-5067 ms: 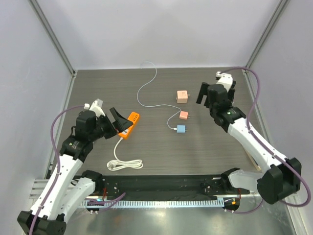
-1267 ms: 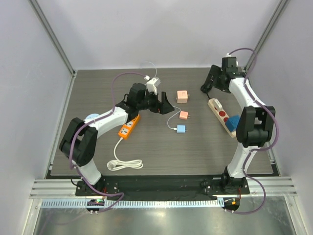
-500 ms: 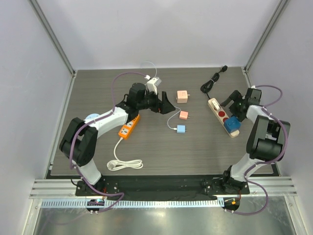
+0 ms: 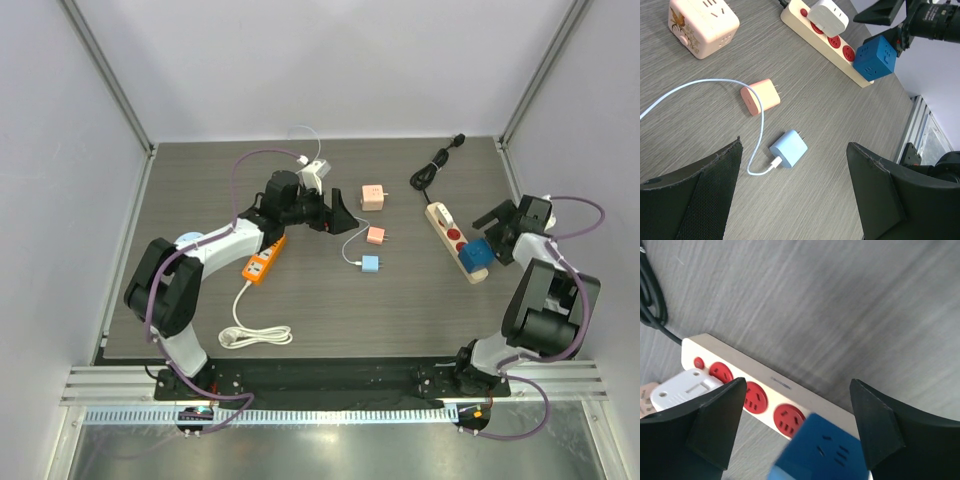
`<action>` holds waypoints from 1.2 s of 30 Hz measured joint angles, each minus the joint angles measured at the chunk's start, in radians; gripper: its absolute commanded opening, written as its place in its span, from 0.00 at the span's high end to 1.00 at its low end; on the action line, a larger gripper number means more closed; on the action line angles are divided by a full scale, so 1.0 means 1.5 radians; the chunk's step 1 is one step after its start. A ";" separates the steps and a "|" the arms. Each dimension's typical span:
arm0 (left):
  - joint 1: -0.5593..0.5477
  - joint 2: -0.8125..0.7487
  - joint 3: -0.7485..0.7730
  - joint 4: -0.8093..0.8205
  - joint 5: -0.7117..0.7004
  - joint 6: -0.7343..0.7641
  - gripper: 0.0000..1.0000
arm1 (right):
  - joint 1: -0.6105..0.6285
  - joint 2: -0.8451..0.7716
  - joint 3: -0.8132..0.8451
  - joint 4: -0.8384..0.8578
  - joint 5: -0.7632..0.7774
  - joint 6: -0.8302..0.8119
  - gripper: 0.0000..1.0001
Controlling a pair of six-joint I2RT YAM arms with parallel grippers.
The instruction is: Pull the plug off the socket
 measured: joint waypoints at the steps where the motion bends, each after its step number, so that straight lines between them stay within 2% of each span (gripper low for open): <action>1: 0.000 0.000 0.000 0.000 0.000 0.000 0.15 | 0.000 -0.013 -0.009 -0.003 0.010 0.003 0.15; 4: 0.000 0.001 0.000 0.001 0.001 0.000 0.15 | 0.000 -0.050 -0.041 -0.010 0.035 0.011 0.21; 11: 0.000 0.009 0.000 0.005 0.005 -0.001 0.15 | 0.000 -0.075 -0.086 0.013 0.054 0.028 0.26; 13: 0.000 0.009 0.000 0.005 0.005 -0.001 0.15 | 0.000 -0.078 -0.097 0.031 0.045 0.030 0.36; 18: 0.000 0.010 0.000 0.005 0.005 -0.002 0.15 | -0.006 -0.103 -0.141 0.097 0.024 0.042 0.41; 26: 0.000 0.022 0.001 0.005 0.005 -0.004 0.15 | -0.010 -0.148 -0.194 0.153 0.006 0.055 0.39; 36: 0.000 0.027 0.001 0.004 0.005 -0.005 0.15 | -0.014 -0.089 -0.124 0.076 -0.025 0.040 0.30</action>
